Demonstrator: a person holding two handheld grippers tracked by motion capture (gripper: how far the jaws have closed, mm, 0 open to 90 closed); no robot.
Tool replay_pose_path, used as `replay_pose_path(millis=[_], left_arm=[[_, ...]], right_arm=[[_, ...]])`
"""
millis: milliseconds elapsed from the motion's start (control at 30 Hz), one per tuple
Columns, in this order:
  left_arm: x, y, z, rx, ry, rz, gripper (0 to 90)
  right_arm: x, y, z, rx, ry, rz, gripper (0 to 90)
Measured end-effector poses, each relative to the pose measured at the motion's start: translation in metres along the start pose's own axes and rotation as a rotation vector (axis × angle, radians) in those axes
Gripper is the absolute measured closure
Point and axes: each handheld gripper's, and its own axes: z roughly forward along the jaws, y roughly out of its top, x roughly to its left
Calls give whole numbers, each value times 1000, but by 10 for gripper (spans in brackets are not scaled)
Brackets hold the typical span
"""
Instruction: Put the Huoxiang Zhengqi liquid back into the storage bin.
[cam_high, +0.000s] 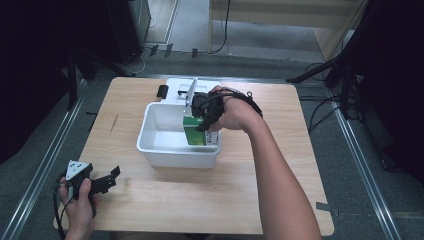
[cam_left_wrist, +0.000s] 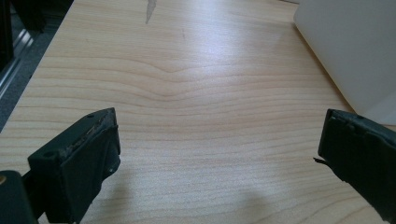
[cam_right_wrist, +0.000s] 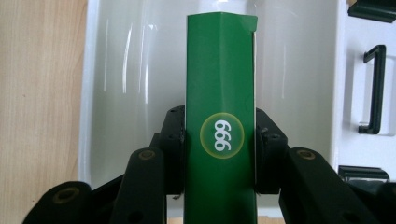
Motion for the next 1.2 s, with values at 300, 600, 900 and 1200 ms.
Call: replay_pose_path(millis=[300, 600, 900, 1200], left_arm=[[0, 0, 0, 0, 0, 0, 1], [0, 0, 0, 0, 1, 1, 1], [0, 0, 0, 0, 1, 1, 1], [0, 0, 0, 0, 2, 1, 1]], right_arm=[[1, -6, 14, 12, 16, 20, 636], [2, -10, 28, 52, 29, 23, 633], [1, -9, 33, 50, 37, 55, 608], [2, -10, 27, 52, 36, 158, 464]])
